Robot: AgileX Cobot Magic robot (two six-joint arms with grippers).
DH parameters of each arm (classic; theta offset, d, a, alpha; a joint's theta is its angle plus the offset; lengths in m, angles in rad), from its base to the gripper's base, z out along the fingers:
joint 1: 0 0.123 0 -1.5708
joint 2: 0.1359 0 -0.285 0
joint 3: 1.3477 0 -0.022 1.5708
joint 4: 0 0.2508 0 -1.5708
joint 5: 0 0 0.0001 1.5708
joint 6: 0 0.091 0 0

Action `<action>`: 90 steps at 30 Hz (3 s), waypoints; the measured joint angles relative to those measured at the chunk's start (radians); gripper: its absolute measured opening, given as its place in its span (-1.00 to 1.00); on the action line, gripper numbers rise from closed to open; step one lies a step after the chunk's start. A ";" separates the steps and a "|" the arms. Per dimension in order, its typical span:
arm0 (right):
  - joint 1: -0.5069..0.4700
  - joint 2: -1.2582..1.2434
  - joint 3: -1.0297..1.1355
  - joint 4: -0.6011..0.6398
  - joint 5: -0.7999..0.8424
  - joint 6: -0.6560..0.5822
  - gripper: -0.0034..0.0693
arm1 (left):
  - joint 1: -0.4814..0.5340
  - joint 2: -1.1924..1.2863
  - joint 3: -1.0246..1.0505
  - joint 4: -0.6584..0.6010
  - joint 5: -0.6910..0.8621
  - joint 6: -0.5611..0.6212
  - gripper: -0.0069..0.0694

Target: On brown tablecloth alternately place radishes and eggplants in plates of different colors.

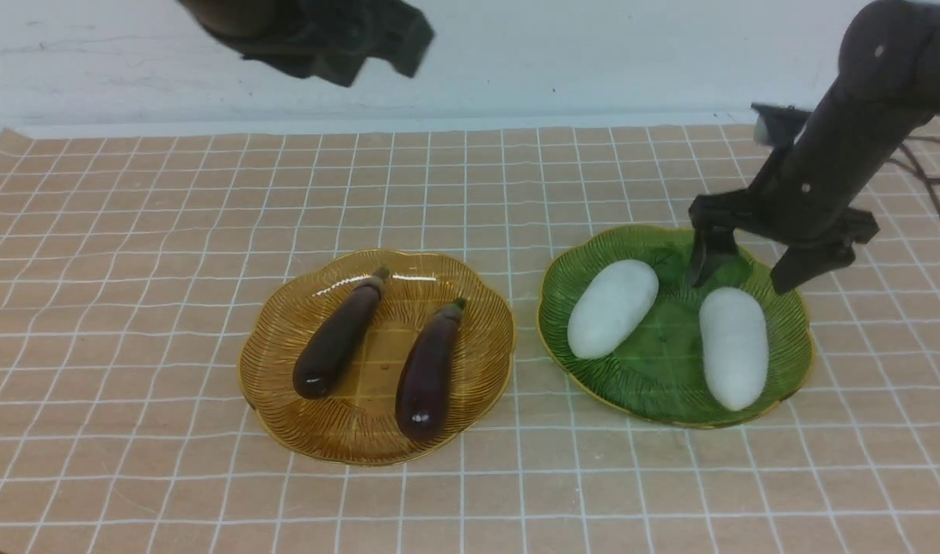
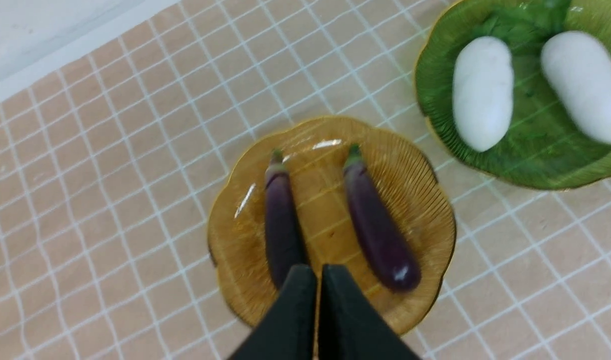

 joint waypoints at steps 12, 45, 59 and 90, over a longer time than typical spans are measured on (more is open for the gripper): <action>0.000 -0.835 0.585 -0.051 -0.518 -0.028 -0.94 | 0.000 -0.110 0.216 0.016 -0.130 -0.070 -0.83; 0.000 -1.557 1.293 -0.102 -0.972 0.037 -0.94 | -0.001 -0.522 0.785 0.217 -0.543 -0.330 -0.83; 0.000 -1.557 1.293 -0.103 -0.972 0.037 -0.94 | -0.001 -0.823 0.950 0.291 -0.578 -0.505 -0.83; 0.000 -1.557 1.293 -0.103 -0.952 0.064 -0.95 | 0.597 -1.390 1.761 -0.173 -1.035 0.085 -0.83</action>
